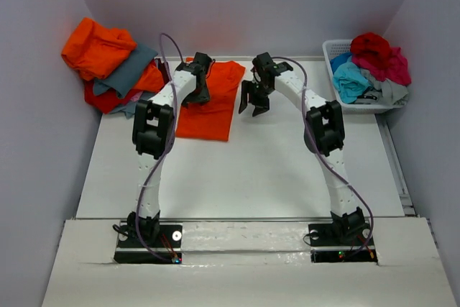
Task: Fold and stack the t-shirts
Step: Fold the tshirt
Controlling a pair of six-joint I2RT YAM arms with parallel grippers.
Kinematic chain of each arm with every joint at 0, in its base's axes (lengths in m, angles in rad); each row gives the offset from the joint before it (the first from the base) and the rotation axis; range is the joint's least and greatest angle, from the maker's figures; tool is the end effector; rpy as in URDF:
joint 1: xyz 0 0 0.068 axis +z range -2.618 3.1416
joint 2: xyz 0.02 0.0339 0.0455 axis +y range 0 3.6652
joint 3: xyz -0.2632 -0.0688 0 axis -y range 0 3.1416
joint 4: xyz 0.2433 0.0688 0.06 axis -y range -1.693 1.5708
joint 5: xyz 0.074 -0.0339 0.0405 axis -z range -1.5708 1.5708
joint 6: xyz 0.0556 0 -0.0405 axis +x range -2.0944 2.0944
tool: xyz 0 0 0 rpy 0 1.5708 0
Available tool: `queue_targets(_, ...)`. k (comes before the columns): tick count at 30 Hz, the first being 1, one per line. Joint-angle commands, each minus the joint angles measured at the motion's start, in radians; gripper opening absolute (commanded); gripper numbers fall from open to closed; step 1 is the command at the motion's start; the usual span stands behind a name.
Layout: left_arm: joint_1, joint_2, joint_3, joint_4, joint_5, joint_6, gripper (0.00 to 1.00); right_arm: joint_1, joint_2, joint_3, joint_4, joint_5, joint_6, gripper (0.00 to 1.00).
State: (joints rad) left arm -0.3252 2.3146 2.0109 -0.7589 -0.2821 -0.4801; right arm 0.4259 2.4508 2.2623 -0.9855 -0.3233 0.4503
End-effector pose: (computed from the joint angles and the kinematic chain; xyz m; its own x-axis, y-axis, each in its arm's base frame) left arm 0.4885 -0.1484 0.1804 -0.8167 -0.1928 -0.5439 -0.2240 0.9745 -0.0090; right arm 0.4681 0.2318 0.1777 -0.9753 0.0107 -0.2204 -0.0878 0.8976 0.4320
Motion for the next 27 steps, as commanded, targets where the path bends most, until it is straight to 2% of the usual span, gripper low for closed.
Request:
queue_targets(1,0.005,-0.239,-0.102,0.024,-0.046,-0.02,0.69,0.063,-0.096,-0.073,0.031,-0.052,0.007,0.67)
queue_targets(8,0.025,-0.355,-0.262,0.004,0.012,-0.034,0.7,0.105,-0.148,-0.208,0.1,-0.118,0.067,0.66)
queue_targets(11,0.047,-0.403,-0.394,0.026,0.082,-0.049,0.7,0.117,-0.176,-0.271,0.148,-0.138,0.091,0.66)
queue_targets(19,0.09,-0.446,-0.596,0.087,0.236,-0.074,0.7,0.166,-0.159,-0.293,0.202,-0.171,0.143,0.66)
queue_targets(27,0.153,-0.436,-0.566,0.086,0.218,-0.043,0.7,0.166,-0.128,-0.284,0.24,-0.203,0.177,0.66)
